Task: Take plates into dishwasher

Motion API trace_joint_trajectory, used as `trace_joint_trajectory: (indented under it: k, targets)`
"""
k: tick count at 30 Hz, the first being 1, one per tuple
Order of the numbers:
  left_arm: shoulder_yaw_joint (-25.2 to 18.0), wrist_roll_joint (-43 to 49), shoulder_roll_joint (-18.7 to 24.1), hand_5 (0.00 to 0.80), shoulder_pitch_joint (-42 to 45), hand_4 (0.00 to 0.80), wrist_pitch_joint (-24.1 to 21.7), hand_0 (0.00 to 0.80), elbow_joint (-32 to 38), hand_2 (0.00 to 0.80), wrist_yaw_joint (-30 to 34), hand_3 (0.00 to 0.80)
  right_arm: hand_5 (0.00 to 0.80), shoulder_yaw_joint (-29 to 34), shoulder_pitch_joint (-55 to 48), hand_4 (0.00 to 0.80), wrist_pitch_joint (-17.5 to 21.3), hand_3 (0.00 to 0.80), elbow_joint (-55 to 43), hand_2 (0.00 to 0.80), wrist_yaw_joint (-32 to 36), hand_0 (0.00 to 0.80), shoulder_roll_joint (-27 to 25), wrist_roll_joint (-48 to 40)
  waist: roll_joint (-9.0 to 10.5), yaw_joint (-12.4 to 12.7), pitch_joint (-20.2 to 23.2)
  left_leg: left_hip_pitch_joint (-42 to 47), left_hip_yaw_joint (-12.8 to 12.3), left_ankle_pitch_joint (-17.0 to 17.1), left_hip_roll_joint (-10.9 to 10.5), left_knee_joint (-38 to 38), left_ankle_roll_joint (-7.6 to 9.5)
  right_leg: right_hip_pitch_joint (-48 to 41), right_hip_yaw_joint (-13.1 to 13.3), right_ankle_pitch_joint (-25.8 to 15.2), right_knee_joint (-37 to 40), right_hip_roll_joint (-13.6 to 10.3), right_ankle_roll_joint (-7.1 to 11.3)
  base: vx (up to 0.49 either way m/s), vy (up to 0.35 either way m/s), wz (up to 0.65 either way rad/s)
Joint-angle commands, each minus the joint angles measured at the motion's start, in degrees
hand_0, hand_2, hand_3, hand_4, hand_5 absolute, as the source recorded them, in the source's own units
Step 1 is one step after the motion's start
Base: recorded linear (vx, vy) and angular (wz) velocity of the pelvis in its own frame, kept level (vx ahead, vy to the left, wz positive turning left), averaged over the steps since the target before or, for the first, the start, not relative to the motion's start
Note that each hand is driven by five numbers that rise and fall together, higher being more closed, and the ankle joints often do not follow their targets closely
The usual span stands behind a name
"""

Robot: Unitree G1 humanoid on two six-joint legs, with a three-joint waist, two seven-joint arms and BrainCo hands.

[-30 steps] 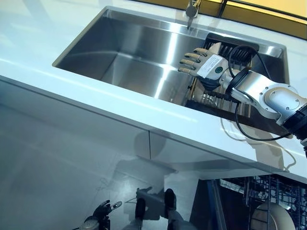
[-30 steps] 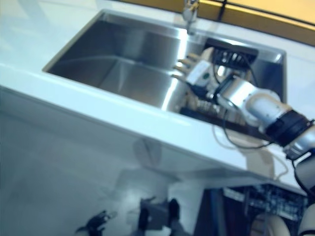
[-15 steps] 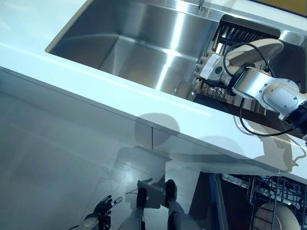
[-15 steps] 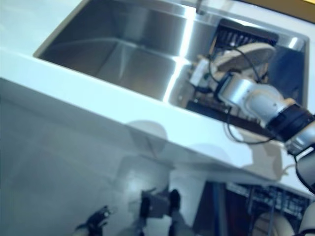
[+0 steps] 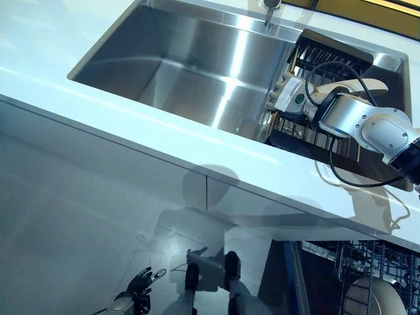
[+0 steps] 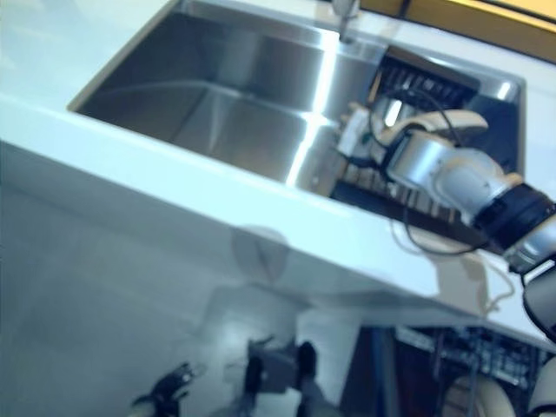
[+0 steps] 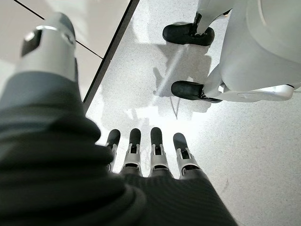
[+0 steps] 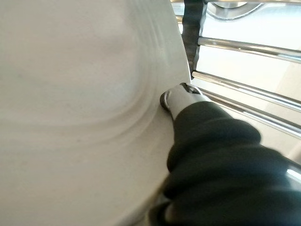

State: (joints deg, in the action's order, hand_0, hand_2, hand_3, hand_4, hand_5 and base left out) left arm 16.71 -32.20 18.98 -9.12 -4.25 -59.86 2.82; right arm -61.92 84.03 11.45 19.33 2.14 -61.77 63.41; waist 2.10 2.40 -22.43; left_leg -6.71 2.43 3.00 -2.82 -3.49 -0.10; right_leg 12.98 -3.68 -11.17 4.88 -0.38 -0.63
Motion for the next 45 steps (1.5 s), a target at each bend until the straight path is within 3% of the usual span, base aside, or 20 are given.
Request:
trace_joint_trajectory:
  k: [1,5,6,30,34,38,45]
  targets:
    - [0.69,1.55,1.21,0.0,1.51,0.0,-0.09,0.0,-1.35,0.0,0.59,0.0,0.8,0.7,3.72,0.8,-3.29,0.8,1.17,0.8,0.42,0.8,-3.37,-3.5,1.97,0.13,4.14,-2.67,-0.89,2.19,2.97,-1.51,-2.29,-4.23,-2.22,4.84,-0.49,-2.69,6.47,0.033,0.027,-0.08]
    - [0.83,2.2,0.98,0.0,1.7,0.0,0.12,0.0,-1.86,0.0,0.66,0.0,0.8,2.66,1.51,0.8,-6.28,0.8,2.05,0.8,0.62,0.8,-3.82,-9.49,2.3,-0.21,5.28,-1.55,-0.83,1.66,2.82,-1.51,-2.07,-5.12,-1.61,5.08,-0.57,-2.62,6.4,0.042,0.022,-0.02]
    - [0.85,2.53,0.85,0.0,1.63,0.0,0.47,0.0,-1.86,0.0,0.61,0.0,0.0,3.1,0.89,0.0,-6.56,0.0,2.51,0.0,0.49,0.0,-3.81,-10.7,2.34,-0.33,5.62,-1.1,-0.75,1.45,2.76,-1.51,-1.97,-5.43,-1.37,5.17,-0.64,-2.6,6.32,0.04,0.027,-0.03]
    - [1.39,1.34,0.3,0.0,1.26,0.0,0.62,0.0,-2.38,0.0,1.17,0.0,0.0,1.79,-0.01,0.0,-5.41,0.0,5.75,0.0,-0.26,0.0,-4.09,-16.06,2.18,-0.62,5.93,-0.47,-0.8,0.95,2.14,-1.51,-1.41,-5.57,0.0,5.04,-0.76,-2.83,6.25,0.007,0.008,-0.03]
    - [1.28,1.12,0.44,0.0,1.24,0.0,0.62,0.0,-2.19,0.0,1.26,0.0,0.0,1.98,-0.49,0.0,-6.96,0.0,6.11,0.0,2.32,0.0,-4.19,-18.45,2.37,-0.59,5.89,-0.58,-0.84,0.96,2.14,-1.51,-1.37,-5.42,-0.13,4.98,-0.79,-2.88,6.32,0.0,0.0,0.0]
    - [0.82,1.19,0.66,0.0,0.92,0.0,0.89,0.0,-2.3,0.0,1.5,0.0,0.0,2.93,-2.25,0.0,-11.18,0.0,7.6,0.0,8.0,0.0,-4.0,-26.95,2.75,-0.64,5.87,-0.46,-1.03,0.99,2.17,-1.51,-1.42,-5.37,-0.17,4.84,-0.93,-2.9,6.4,0.0,0.0,0.0]
    - [0.62,1.24,0.47,0.0,0.55,0.0,0.63,0.0,-2.7,0.0,1.66,0.0,0.0,5.7,-7.16,0.0,-14.34,0.0,10.32,0.0,9.85,0.0,-2.46,-32.99,2.64,-0.75,5.5,-0.07,-1.48,0.96,2.27,-1.51,-1.43,-5.5,-0.18,4.74,-1.04,-2.89,6.29,0.0,0.0,0.0]
